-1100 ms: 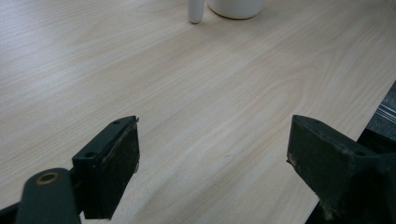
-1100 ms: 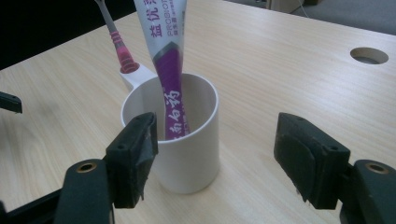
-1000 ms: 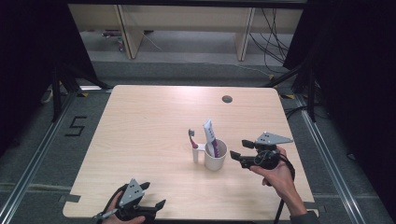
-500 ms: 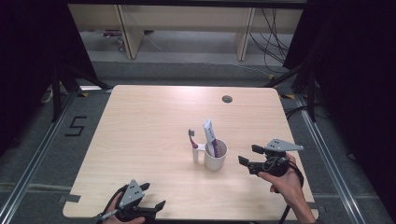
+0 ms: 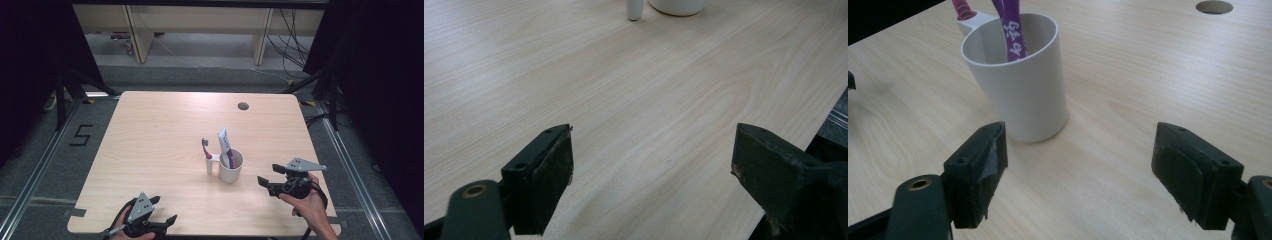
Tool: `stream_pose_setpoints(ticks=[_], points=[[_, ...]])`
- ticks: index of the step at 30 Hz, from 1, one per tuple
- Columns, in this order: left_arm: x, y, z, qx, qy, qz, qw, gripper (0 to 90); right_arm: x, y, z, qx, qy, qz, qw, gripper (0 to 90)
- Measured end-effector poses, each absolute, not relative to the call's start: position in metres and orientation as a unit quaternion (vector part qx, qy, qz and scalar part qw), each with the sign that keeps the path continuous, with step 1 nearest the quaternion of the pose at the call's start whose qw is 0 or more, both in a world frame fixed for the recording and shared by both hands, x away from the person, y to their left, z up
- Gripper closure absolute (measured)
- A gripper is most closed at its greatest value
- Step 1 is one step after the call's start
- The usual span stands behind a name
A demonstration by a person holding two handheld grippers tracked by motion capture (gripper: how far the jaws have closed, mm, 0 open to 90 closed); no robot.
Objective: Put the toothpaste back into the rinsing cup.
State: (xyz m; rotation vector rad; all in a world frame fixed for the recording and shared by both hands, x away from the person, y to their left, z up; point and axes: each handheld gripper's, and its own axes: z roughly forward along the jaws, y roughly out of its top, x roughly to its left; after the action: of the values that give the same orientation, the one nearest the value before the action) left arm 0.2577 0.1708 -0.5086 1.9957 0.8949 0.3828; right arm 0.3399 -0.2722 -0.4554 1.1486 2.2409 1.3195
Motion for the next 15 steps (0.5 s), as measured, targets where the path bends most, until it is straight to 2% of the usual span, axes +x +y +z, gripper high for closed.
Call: stream_pose_setpoints(ticks=[9, 13, 15], points=[[0.257, 0.171, -0.509, 0.803, 0.364, 0.152, 0.446, 16.4, 0.322, -0.275, -0.464, 0.416, 0.774, 0.459, 0.130, 21.4], [0.257, 0.171, -0.509, 0.802, 0.366, 0.151, 0.448, 16.4, 0.319, -0.277, -0.467, 0.401, 0.782, 0.455, 0.145, 21.2], [0.257, 0.171, -0.509, 0.803, 0.364, 0.152, 0.448, 16.4, 0.316, -0.275, -0.468, 0.408, 0.776, 0.460, 0.137, 21.1]])
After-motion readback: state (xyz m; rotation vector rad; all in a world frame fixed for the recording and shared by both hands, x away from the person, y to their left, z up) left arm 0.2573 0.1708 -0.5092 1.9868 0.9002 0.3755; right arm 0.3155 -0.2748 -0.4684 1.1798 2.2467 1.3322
